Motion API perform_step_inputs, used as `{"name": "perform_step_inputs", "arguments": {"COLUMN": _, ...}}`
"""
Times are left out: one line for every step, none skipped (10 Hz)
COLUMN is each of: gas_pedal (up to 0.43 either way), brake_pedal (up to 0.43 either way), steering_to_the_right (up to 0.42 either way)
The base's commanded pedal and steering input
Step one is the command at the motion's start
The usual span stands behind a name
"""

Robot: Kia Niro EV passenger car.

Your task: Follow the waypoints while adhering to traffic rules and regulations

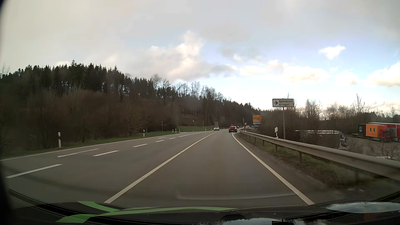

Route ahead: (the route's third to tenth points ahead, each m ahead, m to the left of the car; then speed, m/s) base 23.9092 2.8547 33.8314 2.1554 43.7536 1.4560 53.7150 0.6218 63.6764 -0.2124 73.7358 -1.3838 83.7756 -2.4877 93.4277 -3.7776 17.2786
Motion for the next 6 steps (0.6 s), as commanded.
{"name": "perform_step_inputs", "arguments": {"gas_pedal": 0.260, "brake_pedal": 0.000, "steering_to_the_right": 0.004}}
{"name": "perform_step_inputs", "arguments": {"gas_pedal": 0.260, "brake_pedal": 0.000, "steering_to_the_right": 0.004}}
{"name": "perform_step_inputs", "arguments": {"gas_pedal": 0.260, "brake_pedal": 0.000, "steering_to_the_right": 0.004}}
{"name": "perform_step_inputs", "arguments": {"gas_pedal": 0.260, "brake_pedal": 0.000, "steering_to_the_right": 0.004}}
{"name": "perform_step_inputs", "arguments": {"gas_pedal": 0.260, "brake_pedal": 0.000, "steering_to_the_right": 0.004}}
{"name": "perform_step_inputs", "arguments": {"gas_pedal": 0.260, "brake_pedal": 0.000, "steering_to_the_right": 0.004}}
